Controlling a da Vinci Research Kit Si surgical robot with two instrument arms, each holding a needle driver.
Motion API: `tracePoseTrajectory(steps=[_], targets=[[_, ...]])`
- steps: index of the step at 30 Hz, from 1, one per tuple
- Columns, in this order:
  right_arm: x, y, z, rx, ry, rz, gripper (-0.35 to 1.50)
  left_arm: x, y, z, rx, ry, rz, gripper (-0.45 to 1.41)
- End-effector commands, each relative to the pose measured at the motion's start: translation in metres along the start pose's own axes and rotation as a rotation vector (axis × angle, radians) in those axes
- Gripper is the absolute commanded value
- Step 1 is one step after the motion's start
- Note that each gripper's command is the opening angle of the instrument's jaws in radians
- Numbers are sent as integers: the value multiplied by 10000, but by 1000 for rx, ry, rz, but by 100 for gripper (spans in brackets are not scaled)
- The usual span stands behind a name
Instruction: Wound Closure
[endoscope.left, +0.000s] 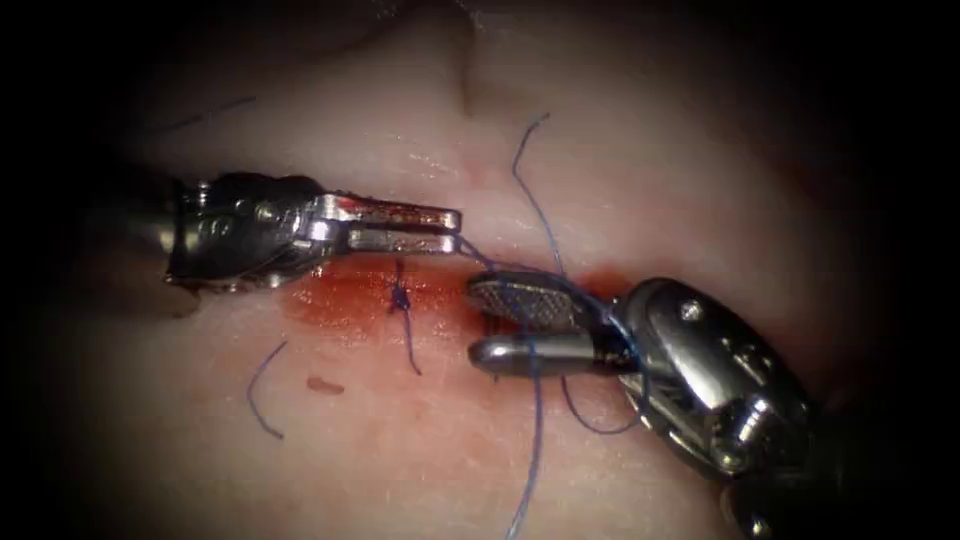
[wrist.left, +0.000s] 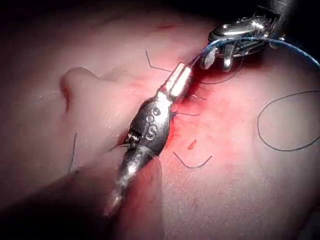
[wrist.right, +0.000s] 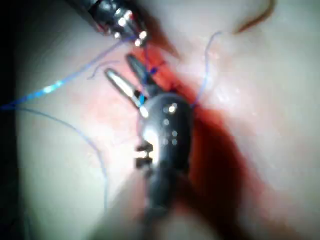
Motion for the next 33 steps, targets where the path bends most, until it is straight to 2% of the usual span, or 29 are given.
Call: tracePoseTrajectory(steps=[1, 7, 10, 15, 19, 22, 29, 33], targets=[[-8, -3, 3, 0, 3, 6, 17, -11, 7, 4, -3, -2, 0, -45], [-2, 1, -6, -42, 12, 6, 19, -21, 21, 6, -31, -5, 7, -45], [0, 8, -10, -76, 18, -1, 34, -23, 25, 11, -35, -3, 11, -45], [2, 10, -14, -131, 27, -4, 36, -31, 32, 20, -43, 0, 32, -45], [3, 11, -16, -211, -11, -18, 36, -34, 36, 27, -52, 5, 34, -45], [3, 12, -17, -331, -79, -54, 44, -33, 39, 32, -62, 8, 32, -45], [3, 14, -20, -486, -163, -114, 51, -32, 38, 35, -65, 10, 29, -45], [1, 21, -18, -605, -203, -138, 73, -27, 36, 35, -44, 11, 26, -45]])
